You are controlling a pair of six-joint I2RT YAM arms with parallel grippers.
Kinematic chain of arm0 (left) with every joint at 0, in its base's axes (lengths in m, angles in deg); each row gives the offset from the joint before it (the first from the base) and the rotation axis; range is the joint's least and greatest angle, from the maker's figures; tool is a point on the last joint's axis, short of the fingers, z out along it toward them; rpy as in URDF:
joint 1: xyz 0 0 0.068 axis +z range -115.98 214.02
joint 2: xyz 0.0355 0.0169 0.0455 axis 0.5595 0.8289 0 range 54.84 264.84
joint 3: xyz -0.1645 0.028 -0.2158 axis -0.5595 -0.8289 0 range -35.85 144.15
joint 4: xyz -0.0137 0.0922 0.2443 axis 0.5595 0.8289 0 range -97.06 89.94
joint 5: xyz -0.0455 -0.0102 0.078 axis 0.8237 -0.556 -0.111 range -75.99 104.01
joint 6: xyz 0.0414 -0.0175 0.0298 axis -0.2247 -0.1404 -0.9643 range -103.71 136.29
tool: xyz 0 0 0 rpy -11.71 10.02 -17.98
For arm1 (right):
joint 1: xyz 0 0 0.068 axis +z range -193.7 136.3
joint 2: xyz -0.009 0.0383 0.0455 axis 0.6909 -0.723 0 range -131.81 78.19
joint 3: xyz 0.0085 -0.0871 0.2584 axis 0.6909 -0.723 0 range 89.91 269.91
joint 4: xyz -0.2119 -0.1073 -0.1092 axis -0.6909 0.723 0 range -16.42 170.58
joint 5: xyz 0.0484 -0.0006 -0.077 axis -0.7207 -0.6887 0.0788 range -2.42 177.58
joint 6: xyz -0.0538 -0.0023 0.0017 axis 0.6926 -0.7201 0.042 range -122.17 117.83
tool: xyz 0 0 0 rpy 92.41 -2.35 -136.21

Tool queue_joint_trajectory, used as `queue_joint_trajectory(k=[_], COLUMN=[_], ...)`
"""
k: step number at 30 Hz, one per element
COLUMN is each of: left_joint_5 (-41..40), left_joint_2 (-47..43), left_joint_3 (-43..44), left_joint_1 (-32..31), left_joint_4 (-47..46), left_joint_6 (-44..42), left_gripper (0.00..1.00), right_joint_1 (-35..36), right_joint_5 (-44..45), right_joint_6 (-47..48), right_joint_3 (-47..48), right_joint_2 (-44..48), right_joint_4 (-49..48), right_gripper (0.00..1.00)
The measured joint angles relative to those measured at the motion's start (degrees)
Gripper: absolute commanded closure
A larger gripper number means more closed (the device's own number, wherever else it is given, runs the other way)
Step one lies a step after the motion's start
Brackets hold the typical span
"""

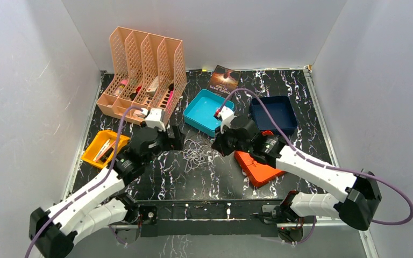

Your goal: Untangle the cables

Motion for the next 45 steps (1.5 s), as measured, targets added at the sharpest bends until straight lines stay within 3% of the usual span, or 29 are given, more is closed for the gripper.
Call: queue_joint_trajectory(k=[7,15,27,45], left_joint_5=[4.63,15.58,26.97,29.9], left_joint_2=[-15.1,-18.84,-15.96,1.57], left_joint_3=[-10.64,-16.68,-20.28,-22.56], left_joint_1=[0.22,0.28,0.28,0.28], left_joint_4=[-14.03,-26.49,-37.35,-51.34], left_joint_6=[-7.87,-12.09,-14.93,-15.3], left_gripper=[0.03,0.05,0.1,0.1], right_joint_1=[0.0,0.0,0.04,0.04], right_joint_5=[2.16,-1.46,-2.89,0.83], right_joint_6=[2.45,4.42,-1.7,-10.75], right_joint_3=[7.39,11.21,15.69,19.63], right_joint_2=[3.54,3.58,3.48,3.87], right_joint_4=[3.63,3.93,1.27,-1.75], right_gripper=[1.0,1.0,1.0,1.0])
